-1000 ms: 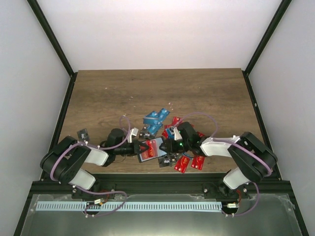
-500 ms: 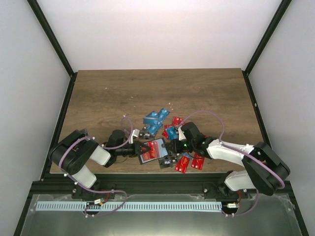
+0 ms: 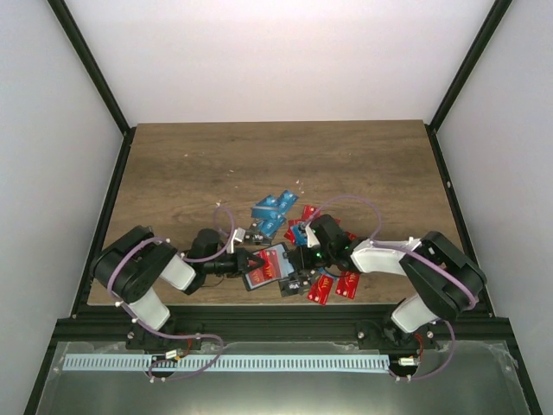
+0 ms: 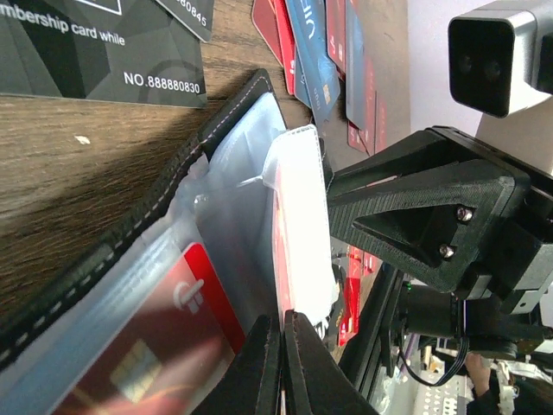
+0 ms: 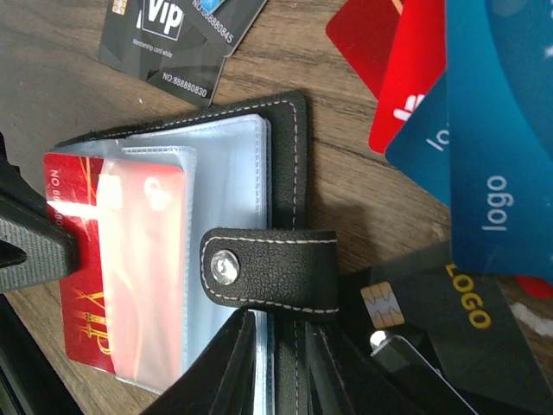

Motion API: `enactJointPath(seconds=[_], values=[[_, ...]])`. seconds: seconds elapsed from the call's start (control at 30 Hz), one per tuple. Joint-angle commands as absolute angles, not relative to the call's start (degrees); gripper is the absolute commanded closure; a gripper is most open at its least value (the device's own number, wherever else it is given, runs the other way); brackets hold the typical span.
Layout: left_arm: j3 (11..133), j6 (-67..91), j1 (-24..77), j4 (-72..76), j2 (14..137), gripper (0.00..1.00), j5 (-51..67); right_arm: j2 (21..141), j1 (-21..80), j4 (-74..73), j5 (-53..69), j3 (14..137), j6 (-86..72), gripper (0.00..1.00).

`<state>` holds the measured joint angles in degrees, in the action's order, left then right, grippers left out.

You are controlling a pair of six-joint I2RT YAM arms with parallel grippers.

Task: Put the credit cards into the card holder

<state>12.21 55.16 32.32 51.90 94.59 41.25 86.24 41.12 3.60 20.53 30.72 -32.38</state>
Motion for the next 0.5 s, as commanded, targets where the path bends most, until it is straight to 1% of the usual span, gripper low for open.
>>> enactJointPath(seconds=[0.0, 0.17, 0.4, 0.47], values=[[12.52, 55.04, 32.79, 56.37, 96.25, 0.96, 42.17, 88.53, 41.61, 3.54, 20.57, 31.67, -32.17, 0.81], [13.16, 56.67, 33.43, 59.39, 98.45, 0.96, 42.25, 88.86, 41.66, 4.15, 21.85, 31.44, -33.02, 0.82], [12.61, 61.6, 34.34, 67.86, 102.87, 0.96, 41.3, 88.79, 41.62, 4.94, 23.24, 31.06, -34.61, 0.83], [11.74, 63.63, 34.52, 70.98, 104.16, 0.96, 40.21, 88.62, 41.62, 5.01, 23.28, 30.94, -35.15, 0.85]])
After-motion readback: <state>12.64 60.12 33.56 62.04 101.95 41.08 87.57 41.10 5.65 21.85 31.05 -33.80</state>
